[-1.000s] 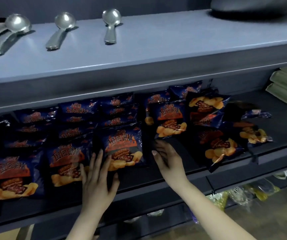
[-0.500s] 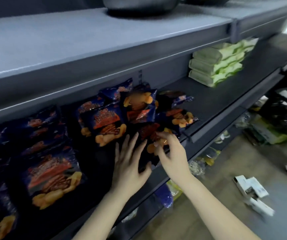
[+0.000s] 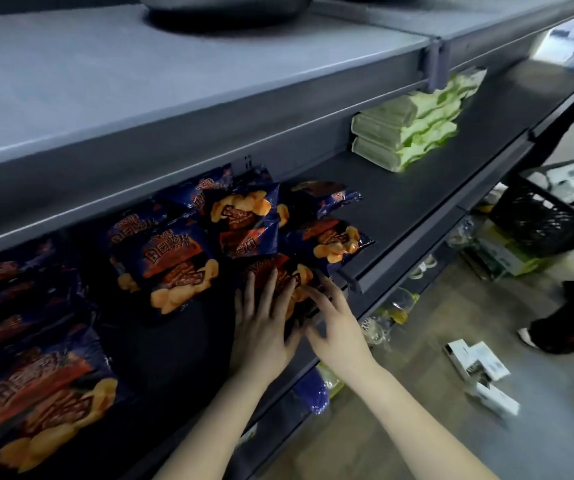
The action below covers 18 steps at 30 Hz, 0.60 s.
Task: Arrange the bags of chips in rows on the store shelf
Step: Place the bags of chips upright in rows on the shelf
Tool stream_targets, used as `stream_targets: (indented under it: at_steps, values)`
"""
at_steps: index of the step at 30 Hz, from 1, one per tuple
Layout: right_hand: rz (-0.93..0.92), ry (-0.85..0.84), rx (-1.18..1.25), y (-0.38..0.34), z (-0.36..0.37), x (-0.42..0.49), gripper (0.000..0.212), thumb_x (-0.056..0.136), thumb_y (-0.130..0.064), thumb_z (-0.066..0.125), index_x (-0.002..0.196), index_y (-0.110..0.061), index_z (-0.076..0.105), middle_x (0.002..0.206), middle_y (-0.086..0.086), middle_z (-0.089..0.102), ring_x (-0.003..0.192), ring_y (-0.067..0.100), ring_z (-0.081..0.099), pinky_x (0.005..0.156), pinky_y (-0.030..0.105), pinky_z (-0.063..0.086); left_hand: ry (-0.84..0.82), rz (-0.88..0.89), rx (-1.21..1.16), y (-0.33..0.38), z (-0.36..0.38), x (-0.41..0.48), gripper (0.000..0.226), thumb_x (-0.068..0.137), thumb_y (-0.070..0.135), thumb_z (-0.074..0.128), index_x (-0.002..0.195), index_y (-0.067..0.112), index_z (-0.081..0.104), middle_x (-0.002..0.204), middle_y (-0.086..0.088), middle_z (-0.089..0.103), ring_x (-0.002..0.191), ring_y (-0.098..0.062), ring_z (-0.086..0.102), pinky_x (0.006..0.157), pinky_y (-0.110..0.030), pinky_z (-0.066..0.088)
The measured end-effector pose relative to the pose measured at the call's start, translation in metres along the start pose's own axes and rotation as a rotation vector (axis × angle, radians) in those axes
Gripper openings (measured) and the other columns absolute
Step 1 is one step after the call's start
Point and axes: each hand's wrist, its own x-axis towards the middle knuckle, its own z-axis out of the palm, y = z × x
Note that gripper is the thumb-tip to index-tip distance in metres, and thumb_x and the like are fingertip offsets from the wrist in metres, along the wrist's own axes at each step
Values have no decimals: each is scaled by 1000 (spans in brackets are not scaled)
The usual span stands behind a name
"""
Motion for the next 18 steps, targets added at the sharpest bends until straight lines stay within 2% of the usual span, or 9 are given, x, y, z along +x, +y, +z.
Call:
stream_targets:
  at_steps: [2,4,6,10,13,16,18]
  values:
    - [14,-37,5,0,-1,4,56,81,-7,56,134,-23,47,149,2,31,125,24,47,92,23,45,-6,-30,41,1,0,0,73,79,44,51,145,26,26,156,-5,20,142,-34,5,110,-59,8]
    - [8,-56,-26,3,2,8,58,80,-9,56,134,-25,47,148,4,34,124,27,48,94,41,49,-20,-69,55,0,2,1,76,77,43,56,145,28,25,156,-3,18,143,-31,0,106,-63,3]
    - [12,-68,-53,7,8,10,59,77,-12,55,134,-27,46,148,4,34,129,29,44,92,50,48,-37,-95,22,1,2,1,79,79,42,59,146,30,20,158,0,11,143,-29,-7,106,-65,6]
    - [-9,-89,-87,14,12,13,57,77,-14,54,133,-26,49,148,4,35,132,29,39,92,50,48,-79,-138,-94,4,-1,0,82,84,38,59,148,35,7,157,9,-10,141,-22,-25,110,-61,21]
    - [14,-94,-131,11,13,21,51,81,-15,55,130,-26,53,147,2,38,131,29,40,92,48,46,-70,-152,-129,6,-6,0,81,84,39,59,148,33,10,155,13,-16,140,-20,-28,112,-54,23]
    - [15,-67,-131,8,16,24,48,80,-11,57,127,-25,57,141,4,45,121,33,45,87,45,44,-40,-162,-138,6,-6,0,76,84,39,60,147,30,18,155,13,-14,141,-20,-26,110,-49,25]
    - [13,-53,-118,6,19,24,50,78,-9,56,126,-24,58,140,5,47,120,32,45,90,45,43,-8,-162,-150,6,-4,0,74,83,39,63,145,29,24,157,11,-7,142,-21,-21,109,-47,26]
